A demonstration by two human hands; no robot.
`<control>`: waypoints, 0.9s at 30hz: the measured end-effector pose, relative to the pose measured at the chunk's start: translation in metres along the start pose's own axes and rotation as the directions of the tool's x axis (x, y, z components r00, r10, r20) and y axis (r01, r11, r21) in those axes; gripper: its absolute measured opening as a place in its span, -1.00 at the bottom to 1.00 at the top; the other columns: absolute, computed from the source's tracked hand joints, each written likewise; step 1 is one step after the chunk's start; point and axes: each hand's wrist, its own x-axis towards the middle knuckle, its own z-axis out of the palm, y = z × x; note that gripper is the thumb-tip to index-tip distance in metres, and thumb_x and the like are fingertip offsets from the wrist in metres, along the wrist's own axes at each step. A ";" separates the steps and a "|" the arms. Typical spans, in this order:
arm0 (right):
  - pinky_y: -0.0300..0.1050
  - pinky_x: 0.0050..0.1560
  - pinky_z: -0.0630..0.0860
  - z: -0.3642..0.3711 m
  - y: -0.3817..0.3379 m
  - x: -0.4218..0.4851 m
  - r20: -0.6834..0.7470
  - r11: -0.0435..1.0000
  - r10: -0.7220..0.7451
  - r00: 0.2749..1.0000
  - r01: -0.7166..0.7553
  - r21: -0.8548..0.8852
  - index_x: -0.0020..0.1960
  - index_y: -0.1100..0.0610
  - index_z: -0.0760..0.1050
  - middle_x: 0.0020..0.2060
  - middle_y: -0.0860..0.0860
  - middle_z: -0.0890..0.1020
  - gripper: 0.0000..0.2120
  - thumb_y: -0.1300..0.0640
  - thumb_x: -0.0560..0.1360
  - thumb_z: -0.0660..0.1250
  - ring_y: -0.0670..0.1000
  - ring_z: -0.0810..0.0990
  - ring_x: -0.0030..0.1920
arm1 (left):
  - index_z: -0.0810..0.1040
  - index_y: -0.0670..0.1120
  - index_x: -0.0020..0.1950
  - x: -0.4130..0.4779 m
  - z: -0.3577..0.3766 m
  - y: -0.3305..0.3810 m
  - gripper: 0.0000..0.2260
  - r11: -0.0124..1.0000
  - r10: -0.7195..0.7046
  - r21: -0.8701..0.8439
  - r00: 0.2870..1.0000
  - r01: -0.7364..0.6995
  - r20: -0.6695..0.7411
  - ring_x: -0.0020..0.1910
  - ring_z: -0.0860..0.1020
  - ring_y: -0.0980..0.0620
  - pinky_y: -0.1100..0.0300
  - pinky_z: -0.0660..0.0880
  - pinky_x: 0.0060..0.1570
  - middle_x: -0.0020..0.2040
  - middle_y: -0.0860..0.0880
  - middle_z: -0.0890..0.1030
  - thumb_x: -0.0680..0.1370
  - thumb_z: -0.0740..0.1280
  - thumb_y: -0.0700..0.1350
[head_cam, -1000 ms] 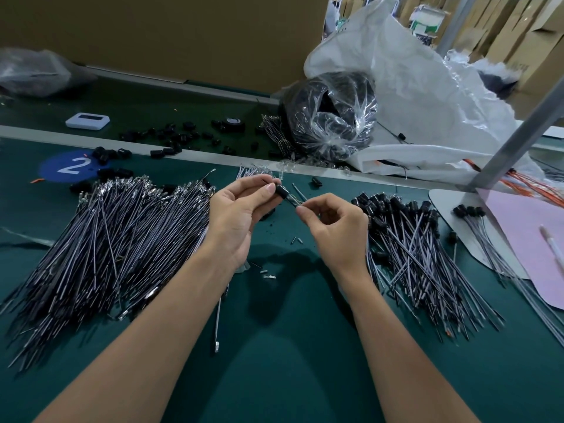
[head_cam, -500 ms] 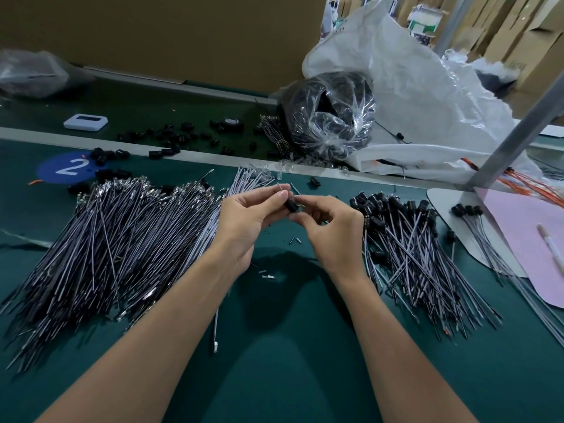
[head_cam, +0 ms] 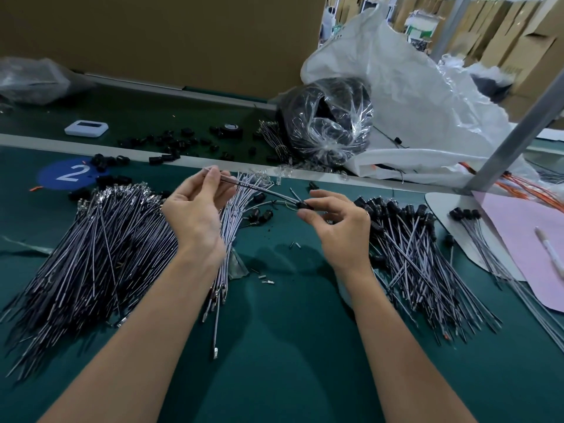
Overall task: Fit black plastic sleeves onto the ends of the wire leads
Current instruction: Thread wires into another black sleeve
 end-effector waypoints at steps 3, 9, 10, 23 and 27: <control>-0.18 -0.03 0.59 -0.004 -0.004 0.002 0.077 0.857 0.214 0.974 -0.225 0.464 -0.14 0.12 0.65 -0.03 0.01 0.72 -0.88 0.31 0.40 0.47 -0.01 0.69 -0.06 | 0.60 -0.22 -0.04 0.003 -0.001 -0.003 -0.94 0.992 -0.119 0.036 0.991 0.117 0.064 -0.28 0.67 0.01 0.25 0.60 -0.21 -0.27 -0.09 0.69 0.54 0.35 -0.34; -0.12 -0.09 0.63 -0.017 -0.009 0.005 0.228 0.367 0.253 0.940 -0.311 0.877 -0.04 0.20 0.58 -0.18 0.09 0.71 -0.86 0.16 0.45 0.35 0.02 0.68 -0.18 | 0.64 -0.17 -0.01 -0.006 0.003 -0.007 -0.73 0.938 -0.281 0.290 0.906 0.189 0.317 -0.16 0.70 -0.13 0.11 0.64 -0.19 -0.11 -0.15 0.71 0.56 0.32 0.03; -0.16 -0.16 0.63 -0.017 -0.010 0.005 0.230 0.372 0.263 0.937 -0.319 0.872 -0.04 0.20 0.58 -0.23 0.07 0.69 -0.85 0.16 0.44 0.35 -0.01 0.66 -0.25 | 0.65 -0.16 -0.02 -0.007 0.005 -0.008 -0.68 0.935 -0.275 0.316 0.896 0.163 0.350 -0.14 0.70 -0.12 0.11 0.64 -0.17 -0.09 -0.15 0.71 0.55 0.33 0.09; -0.24 -0.20 0.57 0.004 -0.012 -0.007 0.369 0.893 0.122 0.922 -0.264 0.366 0.12 0.15 0.52 -0.30 0.05 0.71 -0.67 0.24 0.38 0.49 -0.05 0.64 -0.35 | 0.72 -0.11 -0.13 -0.012 0.005 -0.018 -0.84 0.943 -0.285 0.308 0.784 0.126 0.552 -0.21 0.65 0.06 0.22 0.61 -0.17 -0.15 -0.08 0.71 0.33 0.46 -0.11; -0.27 -0.25 0.56 0.005 -0.013 -0.008 0.425 0.912 0.137 0.895 -0.282 0.299 -0.08 0.16 0.63 -0.32 0.06 0.71 -0.91 0.30 0.45 0.44 -0.04 0.65 -0.37 | 0.68 -0.11 -0.06 -0.012 0.007 -0.019 -0.83 0.954 -0.221 0.291 0.834 0.076 0.505 -0.14 0.66 0.06 0.23 0.59 -0.11 -0.11 -0.07 0.72 0.37 0.45 -0.12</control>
